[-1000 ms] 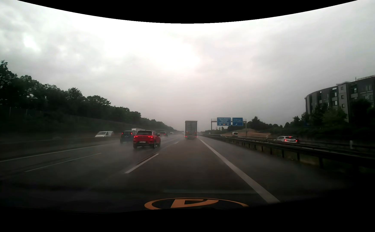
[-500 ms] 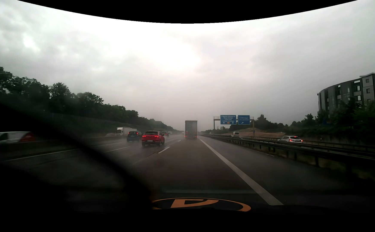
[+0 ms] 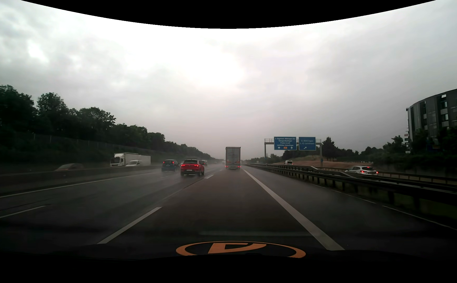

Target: Follow the waypoints while adhering to traffic rules and regulations

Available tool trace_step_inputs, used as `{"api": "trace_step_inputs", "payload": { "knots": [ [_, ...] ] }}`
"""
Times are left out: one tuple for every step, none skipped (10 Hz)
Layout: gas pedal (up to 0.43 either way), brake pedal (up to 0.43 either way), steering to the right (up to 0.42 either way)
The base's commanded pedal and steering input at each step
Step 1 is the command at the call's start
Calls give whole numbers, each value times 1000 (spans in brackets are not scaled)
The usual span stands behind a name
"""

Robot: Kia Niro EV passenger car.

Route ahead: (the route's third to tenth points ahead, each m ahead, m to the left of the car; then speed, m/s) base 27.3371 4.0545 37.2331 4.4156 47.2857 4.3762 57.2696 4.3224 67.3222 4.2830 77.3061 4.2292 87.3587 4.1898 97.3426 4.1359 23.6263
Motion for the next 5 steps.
{"api": "trace_step_inputs", "payload": {
  "knots": [
    [150,0,-3],
    [150,0,-3],
    [150,0,-2],
    [157,0,-3],
    [157,0,-3]
  ]
}}
